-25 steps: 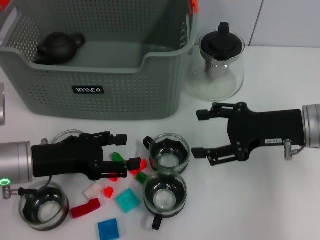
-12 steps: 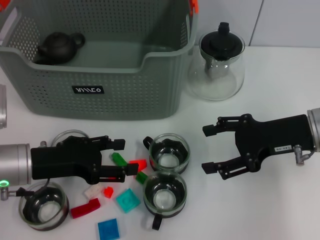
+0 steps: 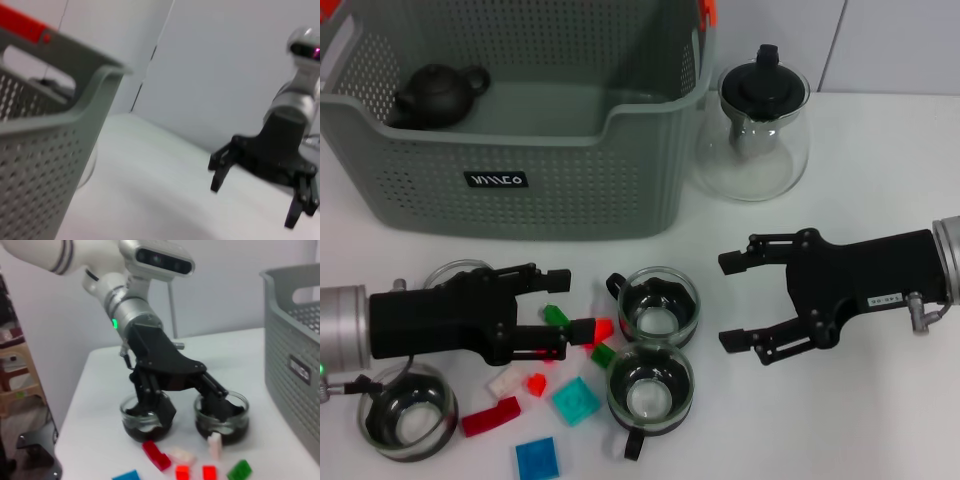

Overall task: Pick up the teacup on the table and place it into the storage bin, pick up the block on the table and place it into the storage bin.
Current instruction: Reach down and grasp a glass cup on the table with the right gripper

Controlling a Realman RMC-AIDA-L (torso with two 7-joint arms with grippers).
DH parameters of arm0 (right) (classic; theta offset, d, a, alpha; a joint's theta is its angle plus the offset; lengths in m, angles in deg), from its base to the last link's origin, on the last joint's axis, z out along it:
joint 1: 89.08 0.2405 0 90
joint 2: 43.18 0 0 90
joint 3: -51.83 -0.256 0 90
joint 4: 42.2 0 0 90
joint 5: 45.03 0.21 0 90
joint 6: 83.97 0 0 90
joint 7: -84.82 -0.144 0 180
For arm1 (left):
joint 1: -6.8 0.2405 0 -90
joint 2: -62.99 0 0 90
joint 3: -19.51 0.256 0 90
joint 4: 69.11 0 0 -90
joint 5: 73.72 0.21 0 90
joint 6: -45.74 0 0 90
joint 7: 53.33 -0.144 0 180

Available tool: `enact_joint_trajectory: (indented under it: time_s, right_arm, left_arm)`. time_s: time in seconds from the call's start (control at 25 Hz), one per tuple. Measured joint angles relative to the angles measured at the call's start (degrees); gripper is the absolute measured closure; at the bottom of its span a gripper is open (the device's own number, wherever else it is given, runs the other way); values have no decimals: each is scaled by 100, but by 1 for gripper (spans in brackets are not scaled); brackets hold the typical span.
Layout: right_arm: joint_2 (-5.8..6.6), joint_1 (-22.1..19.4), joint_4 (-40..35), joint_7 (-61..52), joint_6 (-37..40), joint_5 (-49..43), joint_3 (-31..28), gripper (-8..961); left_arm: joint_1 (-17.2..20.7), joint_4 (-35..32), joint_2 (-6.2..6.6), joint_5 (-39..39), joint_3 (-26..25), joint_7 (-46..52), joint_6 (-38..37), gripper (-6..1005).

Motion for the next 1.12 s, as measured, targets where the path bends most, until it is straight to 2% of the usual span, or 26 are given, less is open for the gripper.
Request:
enact_joint_trajectory:
  time_s: [0.16,0.24,0.36,0.64,0.76,0.84,1.12]
  right_arm:
    - [-133,64,-186,89,245,-81,126,21]
    - [-234,107,-402,96,298,-182,329,21]
    - [-323,217,-657,49,284,-311,793,22]
    - [-337,710,-748,-253,187,-630,1718,24]
    - [-345,816,-750,-383,75,-796,1917,25]
    - [-350,909,-770,-554,-99,-863,2267,26]
    - [-374,977,-817,-659,-355,-868,2808,28]
  left_arm:
    - [18,0,4,-3,-271,-97,-287,138]
    - [36,-1,3,-5,-280,-109,-275,139]
    - [44,0,-12,-8,-280,-110,-241,139]
    - [45,2,-41,-16,-278,-73,-124,139]
    - [33,8,-54,-16,-278,-72,-119,139]
    - [24,9,-56,-16,-278,-71,-119,139]
    - [11,9,-65,-16,-279,-68,-119,139]
